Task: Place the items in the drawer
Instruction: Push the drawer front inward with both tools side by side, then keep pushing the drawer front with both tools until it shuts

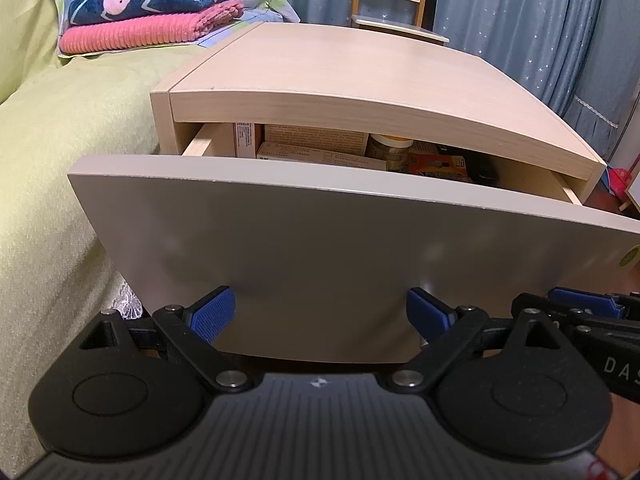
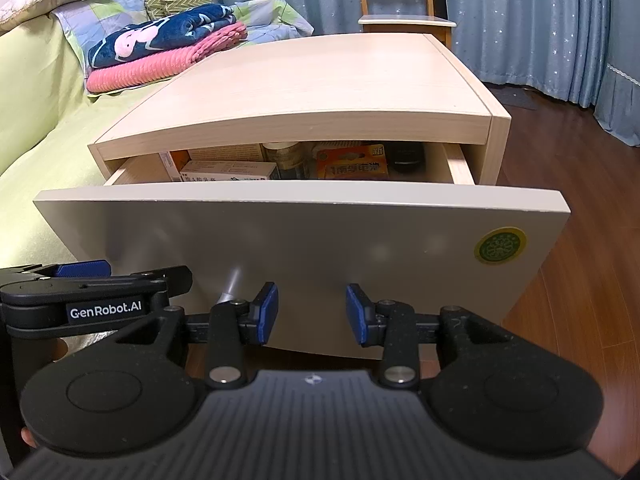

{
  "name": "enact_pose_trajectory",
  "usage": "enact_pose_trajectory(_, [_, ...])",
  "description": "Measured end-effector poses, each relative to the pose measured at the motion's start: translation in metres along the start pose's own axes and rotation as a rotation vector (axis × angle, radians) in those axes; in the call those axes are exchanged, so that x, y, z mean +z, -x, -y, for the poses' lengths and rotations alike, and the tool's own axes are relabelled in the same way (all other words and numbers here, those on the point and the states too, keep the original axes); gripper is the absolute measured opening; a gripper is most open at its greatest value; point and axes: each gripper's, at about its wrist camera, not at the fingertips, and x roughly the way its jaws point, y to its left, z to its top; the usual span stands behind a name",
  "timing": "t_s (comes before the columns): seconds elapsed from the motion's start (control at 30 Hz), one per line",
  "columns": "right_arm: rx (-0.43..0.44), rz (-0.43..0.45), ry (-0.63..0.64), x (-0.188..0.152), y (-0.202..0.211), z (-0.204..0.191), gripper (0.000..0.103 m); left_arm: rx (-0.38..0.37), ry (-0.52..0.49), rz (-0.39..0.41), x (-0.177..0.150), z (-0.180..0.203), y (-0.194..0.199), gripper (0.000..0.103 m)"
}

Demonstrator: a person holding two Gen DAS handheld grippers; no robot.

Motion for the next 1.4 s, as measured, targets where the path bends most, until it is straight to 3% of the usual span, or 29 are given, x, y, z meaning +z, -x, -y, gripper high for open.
enact_pose_trajectory(1.4, [-0.024,0.013,-0.006,0.009,-0.009,-0.005,0.033,0.000,0.020,0.002,0.008,0.003,-0.011,0.094])
